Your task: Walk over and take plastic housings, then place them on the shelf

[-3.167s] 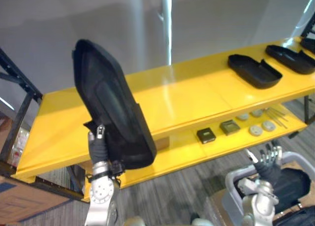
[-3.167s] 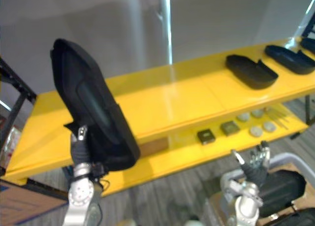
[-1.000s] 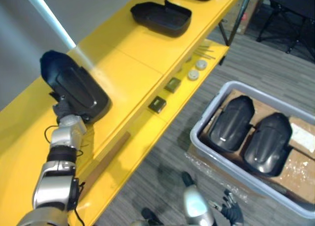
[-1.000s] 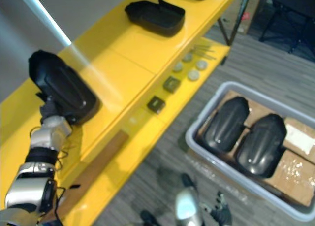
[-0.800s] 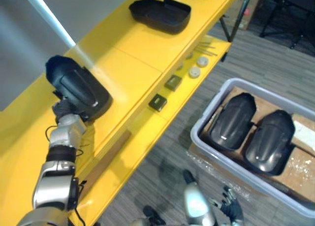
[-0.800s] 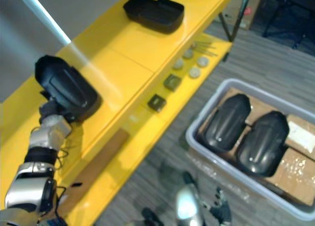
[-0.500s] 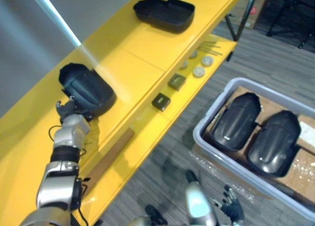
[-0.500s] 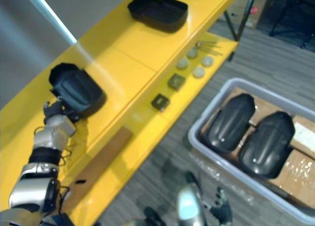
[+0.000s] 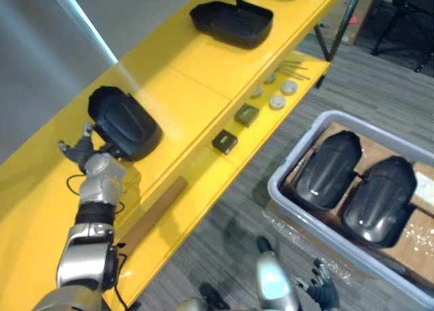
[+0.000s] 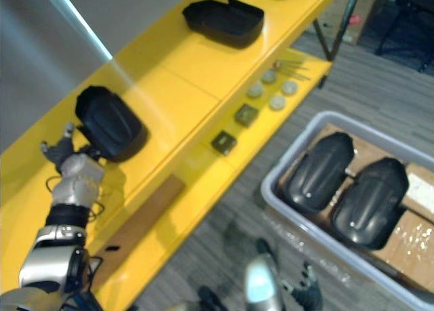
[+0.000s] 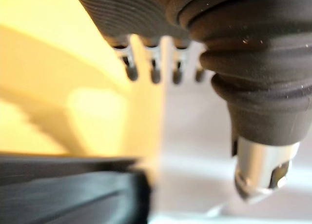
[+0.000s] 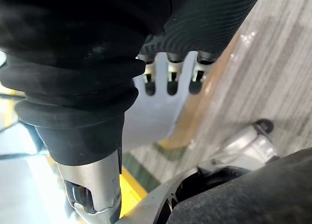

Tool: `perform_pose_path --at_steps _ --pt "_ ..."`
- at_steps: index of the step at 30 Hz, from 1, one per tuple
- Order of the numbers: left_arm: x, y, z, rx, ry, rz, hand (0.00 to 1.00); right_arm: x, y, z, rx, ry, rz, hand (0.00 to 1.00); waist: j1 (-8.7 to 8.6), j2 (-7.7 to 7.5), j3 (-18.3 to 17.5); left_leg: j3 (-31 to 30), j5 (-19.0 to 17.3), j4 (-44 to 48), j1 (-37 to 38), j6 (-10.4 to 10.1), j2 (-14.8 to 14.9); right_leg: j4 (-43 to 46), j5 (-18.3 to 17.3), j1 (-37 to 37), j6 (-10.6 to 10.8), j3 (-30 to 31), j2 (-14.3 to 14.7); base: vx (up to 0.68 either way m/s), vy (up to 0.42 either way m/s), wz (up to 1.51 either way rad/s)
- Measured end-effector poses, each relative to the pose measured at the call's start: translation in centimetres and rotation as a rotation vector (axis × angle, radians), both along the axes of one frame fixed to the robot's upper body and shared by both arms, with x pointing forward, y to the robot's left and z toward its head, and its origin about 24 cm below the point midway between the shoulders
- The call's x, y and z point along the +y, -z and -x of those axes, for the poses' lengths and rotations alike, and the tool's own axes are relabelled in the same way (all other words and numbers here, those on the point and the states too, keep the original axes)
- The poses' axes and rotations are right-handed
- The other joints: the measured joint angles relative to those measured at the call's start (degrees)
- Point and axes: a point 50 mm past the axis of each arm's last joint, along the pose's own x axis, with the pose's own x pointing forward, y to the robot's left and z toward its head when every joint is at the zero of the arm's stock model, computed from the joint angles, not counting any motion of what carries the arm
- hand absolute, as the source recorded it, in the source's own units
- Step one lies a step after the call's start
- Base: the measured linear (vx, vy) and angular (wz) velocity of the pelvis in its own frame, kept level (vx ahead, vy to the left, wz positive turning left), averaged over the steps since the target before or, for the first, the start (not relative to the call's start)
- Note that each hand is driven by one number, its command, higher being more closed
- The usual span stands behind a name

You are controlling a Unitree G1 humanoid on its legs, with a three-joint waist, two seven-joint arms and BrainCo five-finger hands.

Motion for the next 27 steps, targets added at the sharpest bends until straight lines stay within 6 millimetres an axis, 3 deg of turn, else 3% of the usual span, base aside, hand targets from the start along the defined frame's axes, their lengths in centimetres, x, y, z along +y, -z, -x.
perform_pose_path --at_steps 4,6,13,17,20,22,24,27 --pt "1.2 -1.6 0.3 -0.009 -0.049 -0.103 0.0 -0.1 1.0 1.1 0.051 -0.019 -0.023 0.0 -0.09 -0.17 -1.0 -0.9 -0.1 -0.1 0.1 0.0 0.1 -2.3 0.5 1.4 0.2 -0.9 0.0 -0.02 0.012 0.1" --pt "1.5 -1.9 0.4 0.007 -0.056 -0.134 0.0 -0.1 1.4 1.5 0.073 -0.018 -0.034 0.0 -0.71 -0.18 -1.2 -2.2 -0.1 -0.1 0.2 0.1 -0.1 -3.1 0.8 2.8 0.3 -2.0 -0.1 0.02 0.006 0.21" --pt "2.0 -2.3 0.5 0.011 -0.046 -0.175 0.0 0.1 2.3 2.6 0.125 0.002 -0.052 0.0 -0.53 -1.5 -4.2 -3.9 -0.1 -0.5 0.4 0.1 -0.3 -5.5 1.4 5.1 0.3 -3.7 -0.3 0.03 0.019 0.13" --pt "2.5 -4.7 0.8 -0.122 0.001 -0.307 0.0 -0.1 1.9 2.3 0.065 0.058 -0.027 0.0 0.13 -1.44 -4.7 -4.3 0.0 -0.9 0.5 0.2 -0.5 -7.0 2.0 6.1 0.4 -4.3 -0.5 0.03 0.014 0.07" --pt "0.7 -6.1 2.5 -0.3 0.124 -0.456 0.0 -0.5 0.7 0.5 -0.051 0.078 -0.007 0.0 1.22 -1.15 -5.9 -5.4 0.4 -2.5 1.0 0.5 -1.0 -8.3 2.0 7.3 0.5 -5.2 -1.1 0.02 0.019 0.16" --pt "-1.3 -4.6 4.8 -0.376 0.198 -0.508 0.0 -1.1 -0.5 -0.9 -0.142 0.104 0.015 0.0 2.24 -0.41 -7.8 -6.1 0.7 -3.9 1.2 0.6 -1.4 -9.4 2.1 8.2 0.7 -6.2 -1.3 0.06 0.024 0.25" --pt "-3.7 -1.3 8.1 -0.408 0.258 -0.463 0.0 -1.7 -2.4 -2.2 -0.26 0.131 0.036 0.0 4.06 -0.15 -9.6 -8.4 1.5 -5.6 2.3 0.7 -2.0 -10.8 2.1 10.4 0.7 -8.4 -1.7 0.1 0.022 0.5" --pt "-5.3 2.5 12.6 -0.338 0.248 -0.423 0.0 -2.6 -5.2 -4.2 -0.44 0.203 0.076 0.0 7.56 -1.24 -10.8 -11.6 2.5 -7.0 2.5 0.5 -2.5 -12.4 2.1 12.7 0.7 -11.6 -2.0 0.05 -0.013 0.59"
